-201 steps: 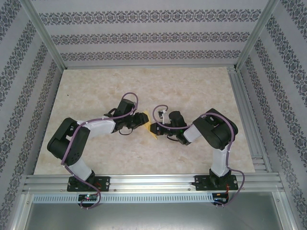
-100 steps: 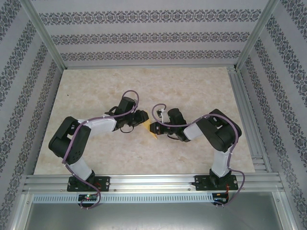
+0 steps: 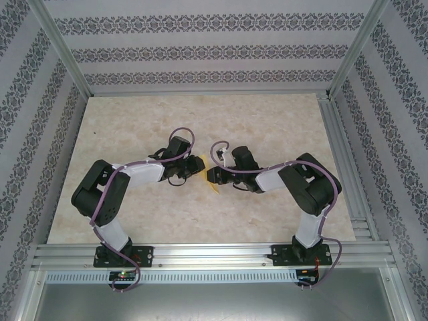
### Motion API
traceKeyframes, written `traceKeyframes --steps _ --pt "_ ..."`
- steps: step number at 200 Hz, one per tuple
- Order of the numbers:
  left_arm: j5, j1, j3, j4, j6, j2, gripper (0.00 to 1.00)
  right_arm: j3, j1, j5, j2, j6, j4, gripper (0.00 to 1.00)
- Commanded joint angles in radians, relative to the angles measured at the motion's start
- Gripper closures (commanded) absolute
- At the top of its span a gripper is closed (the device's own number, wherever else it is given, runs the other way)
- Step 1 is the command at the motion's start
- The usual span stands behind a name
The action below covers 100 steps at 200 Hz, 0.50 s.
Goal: Fold a paper plane with a square sheet of paper (pick it up from the middle)
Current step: Fold the wing for the fifth time at the center of the table.
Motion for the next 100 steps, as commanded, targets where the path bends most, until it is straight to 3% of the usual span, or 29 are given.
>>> traceKeyframes --steps 1,100 --pt "-0.012 -0.007 0.021 -0.019 -0.014 0.006 0.68 0.019 0.004 -0.004 0.012 -0.039 0.002 0.72" --pt "0.002 -0.007 0.046 0.008 -0.027 0.023 0.71 0.023 0.051 0.068 -0.012 -0.17 -0.068 0.62"
